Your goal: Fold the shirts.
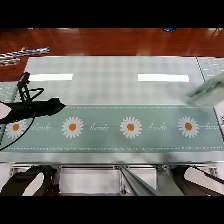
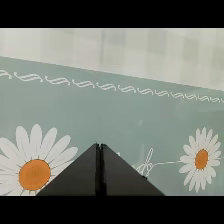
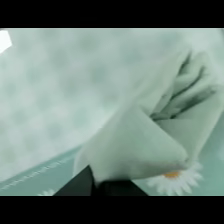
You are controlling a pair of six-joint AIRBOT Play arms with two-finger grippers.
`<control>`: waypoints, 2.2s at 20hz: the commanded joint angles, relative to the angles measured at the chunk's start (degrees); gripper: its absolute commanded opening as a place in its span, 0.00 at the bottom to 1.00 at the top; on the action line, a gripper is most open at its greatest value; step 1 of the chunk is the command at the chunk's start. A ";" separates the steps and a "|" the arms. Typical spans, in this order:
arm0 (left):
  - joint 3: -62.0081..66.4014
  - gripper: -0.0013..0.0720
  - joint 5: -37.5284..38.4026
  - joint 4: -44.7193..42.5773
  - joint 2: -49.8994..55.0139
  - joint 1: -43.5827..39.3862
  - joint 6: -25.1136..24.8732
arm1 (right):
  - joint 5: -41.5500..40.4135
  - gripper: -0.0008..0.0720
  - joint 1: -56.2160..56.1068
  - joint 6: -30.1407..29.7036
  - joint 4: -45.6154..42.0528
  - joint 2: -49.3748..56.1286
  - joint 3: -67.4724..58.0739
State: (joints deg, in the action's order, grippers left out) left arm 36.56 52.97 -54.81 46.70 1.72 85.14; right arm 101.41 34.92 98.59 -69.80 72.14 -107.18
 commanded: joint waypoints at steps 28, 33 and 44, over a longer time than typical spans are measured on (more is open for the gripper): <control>39.17 0.04 -9.99 -0.83 13.31 -6.10 -5.18 | -40.68 0.04 -18.27 -10.12 9.92 -6.01 27.58; 40.76 0.04 7.85 -21.84 29.40 -14.95 6.56 | -33.88 0.04 -46.51 5.16 -29.09 4.35 28.70; 40.09 0.04 15.63 -18.25 34.38 -14.95 6.91 | -32.70 0.04 -48.48 5.73 -29.79 8.63 28.98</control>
State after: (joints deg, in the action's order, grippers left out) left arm 76.62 67.53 -72.73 80.58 -13.15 91.64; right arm 69.04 -13.06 103.83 -98.80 80.44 -78.15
